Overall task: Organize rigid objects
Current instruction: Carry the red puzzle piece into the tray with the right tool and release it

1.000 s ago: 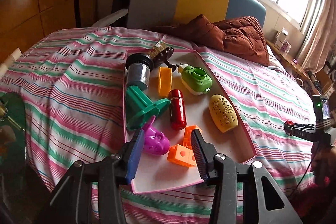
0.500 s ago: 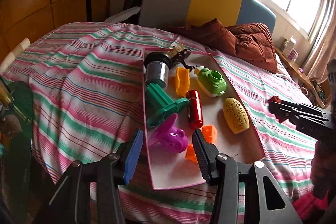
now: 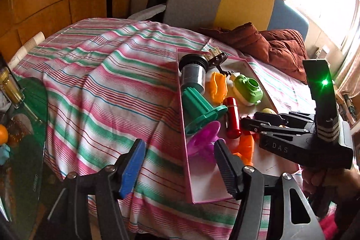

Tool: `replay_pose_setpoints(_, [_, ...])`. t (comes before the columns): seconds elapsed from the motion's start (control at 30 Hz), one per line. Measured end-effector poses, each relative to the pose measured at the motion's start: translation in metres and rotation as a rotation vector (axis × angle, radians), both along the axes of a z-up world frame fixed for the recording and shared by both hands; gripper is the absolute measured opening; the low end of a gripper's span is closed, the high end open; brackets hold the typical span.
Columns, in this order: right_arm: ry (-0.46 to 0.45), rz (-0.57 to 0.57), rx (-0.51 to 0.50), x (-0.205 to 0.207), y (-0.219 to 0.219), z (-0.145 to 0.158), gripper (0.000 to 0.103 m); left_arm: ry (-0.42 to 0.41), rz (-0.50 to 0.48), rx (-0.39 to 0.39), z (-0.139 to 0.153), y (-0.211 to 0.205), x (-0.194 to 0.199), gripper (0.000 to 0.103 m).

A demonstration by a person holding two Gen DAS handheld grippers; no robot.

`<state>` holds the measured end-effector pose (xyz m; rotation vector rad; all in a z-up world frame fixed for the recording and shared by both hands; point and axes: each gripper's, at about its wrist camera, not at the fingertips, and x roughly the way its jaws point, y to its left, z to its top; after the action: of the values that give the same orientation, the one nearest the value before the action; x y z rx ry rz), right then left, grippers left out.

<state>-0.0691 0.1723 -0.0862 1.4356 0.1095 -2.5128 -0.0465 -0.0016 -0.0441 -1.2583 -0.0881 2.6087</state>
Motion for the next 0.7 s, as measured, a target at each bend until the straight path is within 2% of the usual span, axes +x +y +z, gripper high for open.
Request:
replay_pose_setpoints(0.13, [0.006,-0.019,-0.026,0.004,0.003,0.003,0.036,-0.007,0.005,0.018,-0.001,-0.001,-0.002,0.075])
replay_pose_setpoints(0.23, [0.045,-0.044,-0.041,0.012,0.007,0.011,0.037,0.008,0.017,0.001,0.001,0.001,-0.002,0.077])
replay_pose_setpoints(0.43, [0.114,-0.092,-0.042,0.034,0.008,0.027,0.037,0.032,0.043,-0.019,0.008,0.005,0.001,0.091])
replay_pose_setpoints(0.6, [0.126,-0.139,-0.084,0.055,0.014,0.029,0.039,0.067,0.06,-0.05,0.017,0.009,0.008,0.103])
replay_pose_setpoints(0.7, [0.157,-0.207,-0.063,0.069,0.017,0.031,0.039,0.1,0.073,-0.081,0.024,0.014,0.013,0.103])
